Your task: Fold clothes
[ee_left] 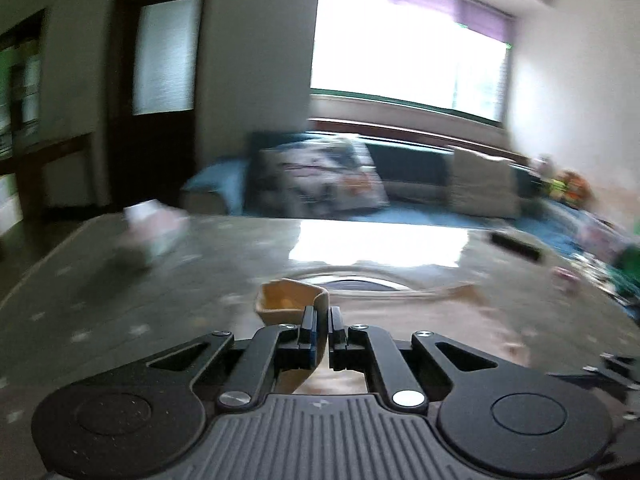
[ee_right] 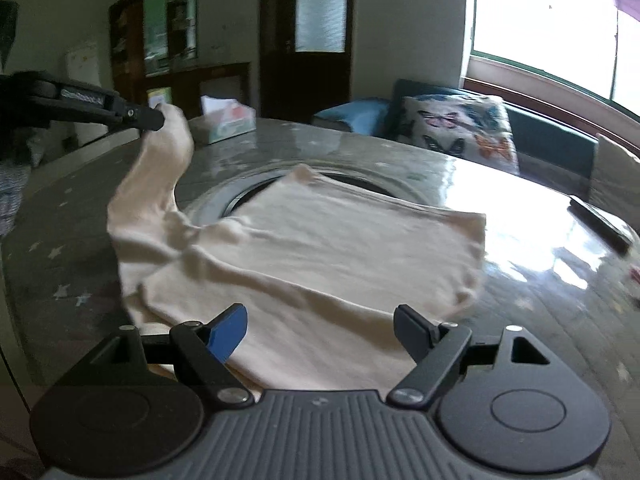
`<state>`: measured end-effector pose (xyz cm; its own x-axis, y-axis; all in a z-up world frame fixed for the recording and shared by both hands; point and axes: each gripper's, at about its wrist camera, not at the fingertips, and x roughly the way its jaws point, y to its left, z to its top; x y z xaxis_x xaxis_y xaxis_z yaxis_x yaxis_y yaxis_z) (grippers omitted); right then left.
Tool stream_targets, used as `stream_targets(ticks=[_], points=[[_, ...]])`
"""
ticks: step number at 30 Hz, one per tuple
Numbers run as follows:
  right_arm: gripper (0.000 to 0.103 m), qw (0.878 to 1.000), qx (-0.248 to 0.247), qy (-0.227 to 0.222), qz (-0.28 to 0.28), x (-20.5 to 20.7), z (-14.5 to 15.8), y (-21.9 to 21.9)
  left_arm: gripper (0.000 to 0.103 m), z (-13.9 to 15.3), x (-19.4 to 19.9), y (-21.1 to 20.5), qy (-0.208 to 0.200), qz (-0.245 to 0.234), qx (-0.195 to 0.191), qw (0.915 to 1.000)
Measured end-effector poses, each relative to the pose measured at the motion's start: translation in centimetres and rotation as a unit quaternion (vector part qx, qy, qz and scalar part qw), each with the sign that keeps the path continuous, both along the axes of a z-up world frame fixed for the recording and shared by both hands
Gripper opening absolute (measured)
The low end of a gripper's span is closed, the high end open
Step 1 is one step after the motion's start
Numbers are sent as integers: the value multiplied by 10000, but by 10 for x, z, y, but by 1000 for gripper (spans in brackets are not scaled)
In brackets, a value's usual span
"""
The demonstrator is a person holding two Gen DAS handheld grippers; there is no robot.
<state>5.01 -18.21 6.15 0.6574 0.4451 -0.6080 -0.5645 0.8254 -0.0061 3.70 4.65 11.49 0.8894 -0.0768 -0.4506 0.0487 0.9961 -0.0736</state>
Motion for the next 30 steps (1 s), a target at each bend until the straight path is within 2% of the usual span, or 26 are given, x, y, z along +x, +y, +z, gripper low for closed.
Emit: stream_targets(ticks=[5, 12, 16, 17, 18, 19, 20, 24, 26, 30], points=[[82, 9993, 152, -7, -352, -1, -2, -34, 5, -2, 5, -63, 87, -880, 149, 9960], [82, 9968, 346, 88, -709, -1, -10, -67, 6, -28, 5, -123, 456, -1774, 446, 9821], [80, 9953, 417, 119, -865, 1, -13, -77, 12, -39, -1, -133, 579, -2058, 570, 9752], [79, 9949, 433, 125, -898, 1, -13, -78, 20, -40, -2, -133, 583, -2097, 605, 9742], [78, 9946, 447, 126, -926, 2, -13, -80, 25, -41, -2, -132, 576, -2115, 634, 9736], [78, 9944, 458, 119, -947, 2, -12, -80, 37, -42, -3, -129, 559, -2103, 659, 9738], [77, 9942, 466, 110, -965, 2, -11, -81, 42, -42, -2, -125, 537, -2076, 684, 9743], [71, 9938, 552, 125, -954, 3, -7, -78, 42, -43, -2, -102, 471, -1799, 765, 9796], [62, 9939, 621, 172, -894, 4, -5, -75, 42, -45, -1, -84, 471, -1524, 856, 9835], [51, 9944, 713, 325, -711, 10, -5, -64, 40, -56, 2, -45, 706, -898, 947, 9889]])
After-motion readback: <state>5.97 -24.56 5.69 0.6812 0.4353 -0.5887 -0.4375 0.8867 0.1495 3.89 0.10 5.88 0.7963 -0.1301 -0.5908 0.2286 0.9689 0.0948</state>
